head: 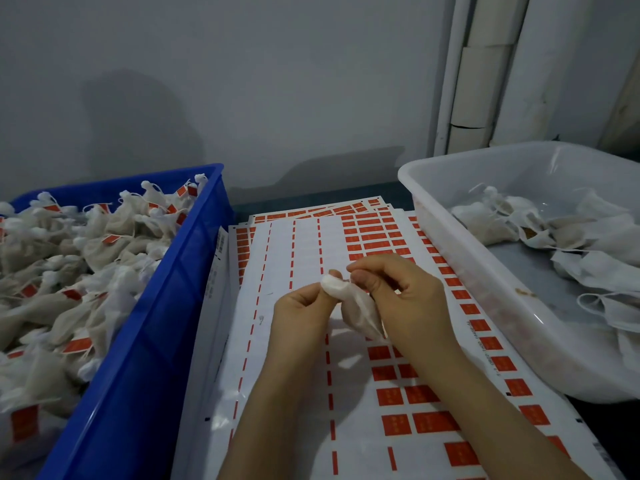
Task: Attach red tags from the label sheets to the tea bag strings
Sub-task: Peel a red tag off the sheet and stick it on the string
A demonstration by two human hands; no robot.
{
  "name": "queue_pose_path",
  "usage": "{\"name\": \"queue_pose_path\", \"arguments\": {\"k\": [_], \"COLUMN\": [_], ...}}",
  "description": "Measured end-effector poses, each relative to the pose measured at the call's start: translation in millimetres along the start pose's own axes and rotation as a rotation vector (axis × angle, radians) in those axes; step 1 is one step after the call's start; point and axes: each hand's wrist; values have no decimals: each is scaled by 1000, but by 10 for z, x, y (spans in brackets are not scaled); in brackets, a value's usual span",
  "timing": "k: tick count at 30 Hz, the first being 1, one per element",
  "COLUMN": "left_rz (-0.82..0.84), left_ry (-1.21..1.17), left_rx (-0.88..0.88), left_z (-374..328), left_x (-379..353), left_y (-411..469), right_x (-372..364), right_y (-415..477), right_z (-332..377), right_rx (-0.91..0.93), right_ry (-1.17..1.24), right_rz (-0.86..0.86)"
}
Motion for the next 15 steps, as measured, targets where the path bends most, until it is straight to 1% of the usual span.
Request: {"name": "queue_pose_path", "arguments": {"k": [5,9,12,15], "left_rz": [108,170,168,116], "left_ry": [54,1,-2,-15], "left_rx": [-2,3,8,52], "left_z": [-41,-26,1,38], "left_x": [49,64,53,49], "left_y": [6,18,33,49], "right_x": [2,13,16,7], "right_y": [6,22,32,18], "right_z": [-30,-18,-7,6], "right_rx": [67,17,-46,-78], "right_ry": [-97,-123,-86,-44], "right_rz": [22,36,52,60]}}
Point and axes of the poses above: each hand's wrist, its own y-axis towards the middle knuckle, its own x-axis out of the back of the hand, z = x × y, and after that the axes turned 12 degrees about -y, right-handed
